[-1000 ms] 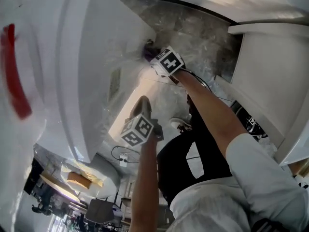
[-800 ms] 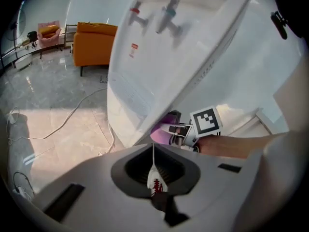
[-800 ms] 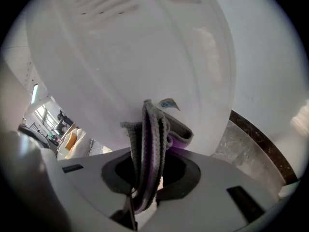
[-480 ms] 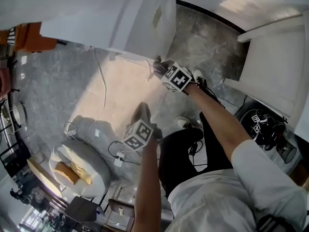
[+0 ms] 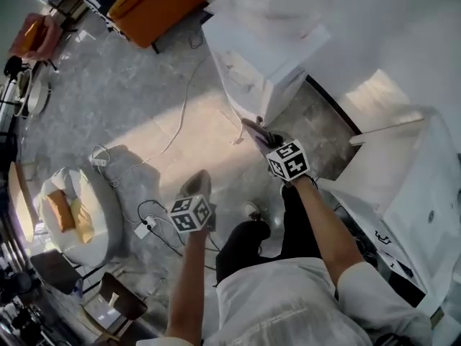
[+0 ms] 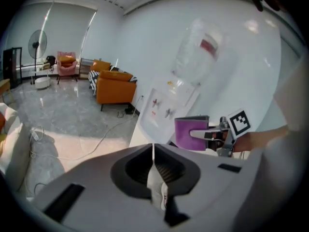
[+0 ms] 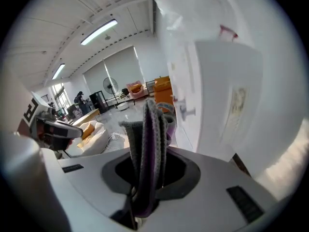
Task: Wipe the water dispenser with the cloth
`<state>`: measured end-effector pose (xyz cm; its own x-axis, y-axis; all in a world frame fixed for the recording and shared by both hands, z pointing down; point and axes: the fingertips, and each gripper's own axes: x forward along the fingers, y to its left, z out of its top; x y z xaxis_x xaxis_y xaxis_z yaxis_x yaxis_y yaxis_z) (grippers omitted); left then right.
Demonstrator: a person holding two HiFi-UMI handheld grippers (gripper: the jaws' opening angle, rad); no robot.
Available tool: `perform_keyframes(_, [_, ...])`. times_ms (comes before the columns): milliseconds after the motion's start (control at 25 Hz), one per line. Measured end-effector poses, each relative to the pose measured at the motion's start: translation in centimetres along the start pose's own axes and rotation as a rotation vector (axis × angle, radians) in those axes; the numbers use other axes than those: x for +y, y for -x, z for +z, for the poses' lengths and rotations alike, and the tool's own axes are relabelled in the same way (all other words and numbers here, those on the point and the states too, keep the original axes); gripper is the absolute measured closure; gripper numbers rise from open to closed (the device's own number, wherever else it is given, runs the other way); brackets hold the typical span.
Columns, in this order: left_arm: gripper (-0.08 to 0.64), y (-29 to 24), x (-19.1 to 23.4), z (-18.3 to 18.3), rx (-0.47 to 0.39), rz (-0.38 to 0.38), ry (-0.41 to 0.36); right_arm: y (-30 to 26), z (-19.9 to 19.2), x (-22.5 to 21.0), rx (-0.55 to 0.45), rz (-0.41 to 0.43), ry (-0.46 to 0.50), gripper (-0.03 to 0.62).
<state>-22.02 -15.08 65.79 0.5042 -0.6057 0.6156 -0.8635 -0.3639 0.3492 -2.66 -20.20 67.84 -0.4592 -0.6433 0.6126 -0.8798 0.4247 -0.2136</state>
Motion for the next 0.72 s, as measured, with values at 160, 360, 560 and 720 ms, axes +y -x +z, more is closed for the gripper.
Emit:
perform_keyframes(160, [0.541, 7.5, 0.8, 6.0, -0.103, 0.071, -0.076, 5.8, 6.5, 4.6, -0.037, -0.002, 0.075, 0.508])
perform_keyframes(360, [0.540, 14.0, -1.8, 12.9, -0.230, 0.107, -0.264, 12.1, 15.4, 9.2, -0.137, -0.005, 0.239, 0.508])
perform_keyframes(560, [0.541, 21.4, -4.8, 19.5, -0.396, 0.118, -0.384, 18.3, 23.1, 14.3, -0.295, 0.031, 0.336, 0.508])
perform_keyframes(720, [0.541, 27.4, -6.8, 23.9, -0.511, 0.155, -0.477, 23.0, 26.5, 17.4, -0.392, 0.043, 0.377, 0.508])
